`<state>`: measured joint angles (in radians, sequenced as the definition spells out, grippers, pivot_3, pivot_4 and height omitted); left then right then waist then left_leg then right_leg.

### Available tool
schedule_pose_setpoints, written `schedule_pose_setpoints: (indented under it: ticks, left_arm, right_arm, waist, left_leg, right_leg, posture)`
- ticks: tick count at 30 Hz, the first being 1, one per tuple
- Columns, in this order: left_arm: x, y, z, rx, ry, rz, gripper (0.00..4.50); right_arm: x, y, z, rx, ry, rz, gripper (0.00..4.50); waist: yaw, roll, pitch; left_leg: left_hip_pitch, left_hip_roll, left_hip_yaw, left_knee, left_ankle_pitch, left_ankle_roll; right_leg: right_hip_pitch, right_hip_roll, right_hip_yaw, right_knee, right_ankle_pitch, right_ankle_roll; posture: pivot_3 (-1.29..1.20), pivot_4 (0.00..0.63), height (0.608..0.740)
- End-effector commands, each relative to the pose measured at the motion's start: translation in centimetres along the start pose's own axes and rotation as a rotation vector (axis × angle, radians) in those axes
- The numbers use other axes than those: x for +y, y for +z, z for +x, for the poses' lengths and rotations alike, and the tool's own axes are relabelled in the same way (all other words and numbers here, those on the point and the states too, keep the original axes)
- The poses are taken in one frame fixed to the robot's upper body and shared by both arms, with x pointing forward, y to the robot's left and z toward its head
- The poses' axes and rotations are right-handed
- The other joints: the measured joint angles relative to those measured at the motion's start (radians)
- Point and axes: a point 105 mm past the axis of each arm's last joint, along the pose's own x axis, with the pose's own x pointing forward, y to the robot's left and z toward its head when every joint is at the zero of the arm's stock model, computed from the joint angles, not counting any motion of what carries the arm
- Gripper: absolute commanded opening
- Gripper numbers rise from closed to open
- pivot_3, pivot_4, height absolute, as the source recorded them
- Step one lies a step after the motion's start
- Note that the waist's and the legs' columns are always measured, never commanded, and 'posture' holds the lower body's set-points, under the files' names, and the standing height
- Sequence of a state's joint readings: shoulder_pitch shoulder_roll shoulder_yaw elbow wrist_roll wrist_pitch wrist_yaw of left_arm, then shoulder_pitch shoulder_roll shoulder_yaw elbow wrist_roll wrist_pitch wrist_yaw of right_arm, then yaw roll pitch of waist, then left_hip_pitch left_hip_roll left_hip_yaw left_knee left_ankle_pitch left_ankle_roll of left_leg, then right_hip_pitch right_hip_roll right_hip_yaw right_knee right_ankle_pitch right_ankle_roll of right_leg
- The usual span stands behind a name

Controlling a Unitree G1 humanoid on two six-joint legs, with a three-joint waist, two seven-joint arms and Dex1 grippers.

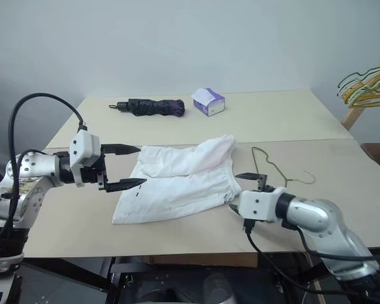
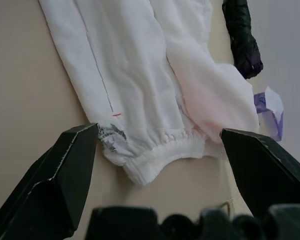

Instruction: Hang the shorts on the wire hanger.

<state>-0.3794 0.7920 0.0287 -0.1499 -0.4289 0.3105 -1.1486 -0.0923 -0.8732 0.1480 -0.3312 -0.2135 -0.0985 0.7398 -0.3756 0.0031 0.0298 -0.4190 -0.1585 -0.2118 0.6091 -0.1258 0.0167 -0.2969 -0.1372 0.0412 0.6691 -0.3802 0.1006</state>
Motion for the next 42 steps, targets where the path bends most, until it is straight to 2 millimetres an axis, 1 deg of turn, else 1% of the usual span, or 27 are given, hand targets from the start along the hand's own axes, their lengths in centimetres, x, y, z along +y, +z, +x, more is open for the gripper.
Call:
schedule_pose_setpoints:
  ticks: [1,4,6,11,14,16,20,23,26,27,30,33,34,37,38,42]
  left_arm:
    - [0.4,1.2,-0.6,-0.014,0.031,0.038,4.48]
    - [0.3,1.3,-0.6,-0.014,0.031,0.039,4.48]
    - [0.1,1.3,-0.7,-0.014,0.032,0.040,4.48]
    - [-0.1,1.2,-1.0,-0.005,0.046,0.037,4.48]
    - [-0.2,1.2,-1.2,-0.002,0.051,0.034,4.48]
    - [-0.2,1.2,-1.3,0.001,0.056,0.031,4.48]
    - [-0.3,1.1,-1.3,0.002,0.057,0.030,4.48]
    - [-0.3,1.1,-1.3,0.002,0.056,0.028,4.48]
    - [-0.5,0.8,-1.3,0.023,0.041,0.037,4.50]
    - [-0.5,0.7,-1.3,0.030,0.040,0.038,4.50]
    - [-0.6,0.4,-1.5,0.054,0.036,0.044,4.50]
    - [-1.1,-0.5,-1.6,0.108,0.004,0.074,4.50]
    - [-1.4,-0.9,-1.7,0.129,-0.011,0.089,4.50]
    - [-2.1,-1.9,-1.9,0.186,-0.061,0.156,4.50]
    - [-2.3,-2.4,-2.0,0.207,-0.080,0.169,4.50]
    - [-3.1,-4.0,-2.5,0.300,-0.149,0.240,4.50]
  right_arm:
    - [-0.1,0.1,1.7,-0.008,0.003,-0.181,4.50]
    - [0.4,-1.2,2.9,0.026,0.048,-0.294,4.50]
    - [0.6,-2.1,3.3,0.046,0.072,-0.349,4.50]
    - [0.6,-3.8,3.4,0.084,0.100,-0.426,4.50]
    - [0.7,-3.9,3.0,0.073,0.121,-0.423,4.50]
    - [0.6,-3.9,3.0,0.070,0.109,-0.431,4.50]
    - [0.1,-3.7,4.3,0.059,0.074,-0.438,4.50]
    - [0.5,-3.9,4.9,0.056,0.096,-0.444,4.50]
    - [0.6,-4.4,5.3,0.063,0.093,-0.433,3.92]
    - [0.5,-4.4,5.3,0.060,0.088,-0.428,3.62]
    - [0.4,-4.2,5.1,0.052,0.078,-0.423,2.54]
    - [0.5,-4.0,4.9,0.043,0.081,-0.419,1.47]
    - [0.6,-3.9,4.8,0.041,0.082,-0.418,1.18]
    - [0.6,-3.8,4.8,0.037,0.084,-0.417,0.11]
    - [0.6,-3.7,4.8,0.036,0.084,-0.415,0.02]
    - [0.6,-3.5,4.7,0.036,0.087,-0.381,0.02]
  waist:
    - [0.000,0.000,0.000]
    - [0.002,0.000,0.000]
    - [0.003,0.000,0.000]
    - [0.006,0.000,0.000]
    - [0.011,0.000,0.000]
    - [0.013,0.000,0.000]
    - [0.012,0.000,0.000]
    - [0.013,0.000,0.000]
    - [0.014,0.000,0.000]
    - [0.014,0.000,0.000]
    - [0.014,0.000,0.000]
    - [0.014,0.000,0.000]
    - [0.013,0.000,0.000]
    - [0.015,0.000,0.000]
    - [0.015,0.000,0.000]
    - [0.015,0.000,0.000]
  left_leg:
    - [0.000,0.000,0.000,0.000,0.000,0.000]
    - [0.000,0.000,0.000,-0.001,0.000,0.000]
    - [0.000,0.000,-0.001,-0.001,0.000,0.000]
    - [0.001,0.000,-0.001,-0.001,0.000,0.000]
    - [0.004,0.000,-0.001,-0.001,0.000,0.000]
    - [0.005,0.000,-0.001,-0.001,0.000,0.000]
    - [0.010,0.000,-0.001,-0.002,0.000,-0.001]
    - [0.014,0.001,-0.001,-0.003,0.000,-0.001]
    - [0.014,0.001,-0.001,-0.004,0.000,-0.001]
    - [0.014,0.001,-0.001,-0.004,0.000,-0.001]
    - [0.014,0.001,-0.002,-0.004,0.000,-0.001]
    - [0.014,0.001,-0.002,-0.004,0.000,-0.001]
    - [0.014,0.001,-0.001,-0.004,0.000,-0.001]
    - [0.014,0.001,-0.001,-0.004,0.000,-0.001]
    - [0.014,0.001,-0.002,-0.004,0.000,-0.001]
    - [0.014,0.001,-0.002,-0.005,0.000,-0.001]
  right_leg:
    - [0.000,0.001,0.000,0.000,0.000,0.000]
    - [0.000,0.001,0.001,0.000,0.000,-0.001]
    - [0.000,0.001,0.001,0.000,0.000,-0.001]
    - [0.000,0.002,0.001,0.002,0.001,-0.002]
    - [0.004,0.002,0.001,0.001,0.001,-0.001]
    - [0.004,0.002,0.001,0.001,0.000,-0.001]
    - [0.009,0.003,0.001,0.000,0.000,0.000]
    - [0.013,0.003,0.001,-0.003,0.000,0.000]
    - [0.013,0.003,0.001,-0.003,0.000,0.000]
    - [0.013,0.004,0.001,-0.004,0.000,0.000]
    - [0.013,0.004,0.002,-0.004,0.000,0.000]
    - [0.013,0.004,0.002,-0.004,0.000,0.000]
    - [0.013,0.004,0.002,-0.004,0.000,0.000]
    - [0.013,0.004,0.002,-0.004,0.000,0.000]
    - [0.013,0.004,0.002,-0.004,0.000,0.000]
    - [0.013,0.004,0.002,-0.004,0.000,0.000]
  posture:
    - [-0.35,0.000,0.740]
    - [-0.33,0.000,0.740]
    - [-0.32,0.000,0.740]
    - [-0.30,0.000,0.740]
    - [-0.29,0.000,0.740]
    - [-0.29,0.000,0.740]
    - [-0.29,0.000,0.740]
    - [-0.30,0.000,0.740]
    - [-0.29,0.000,0.740]
    - [-0.29,0.000,0.740]
    - [-0.30,0.000,0.740]
    - [-0.30,0.000,0.740]
    - [-0.30,0.000,0.740]
    - [-0.31,0.000,0.740]
    - [-0.31,0.000,0.740]
    - [-0.31,0.000,0.740]
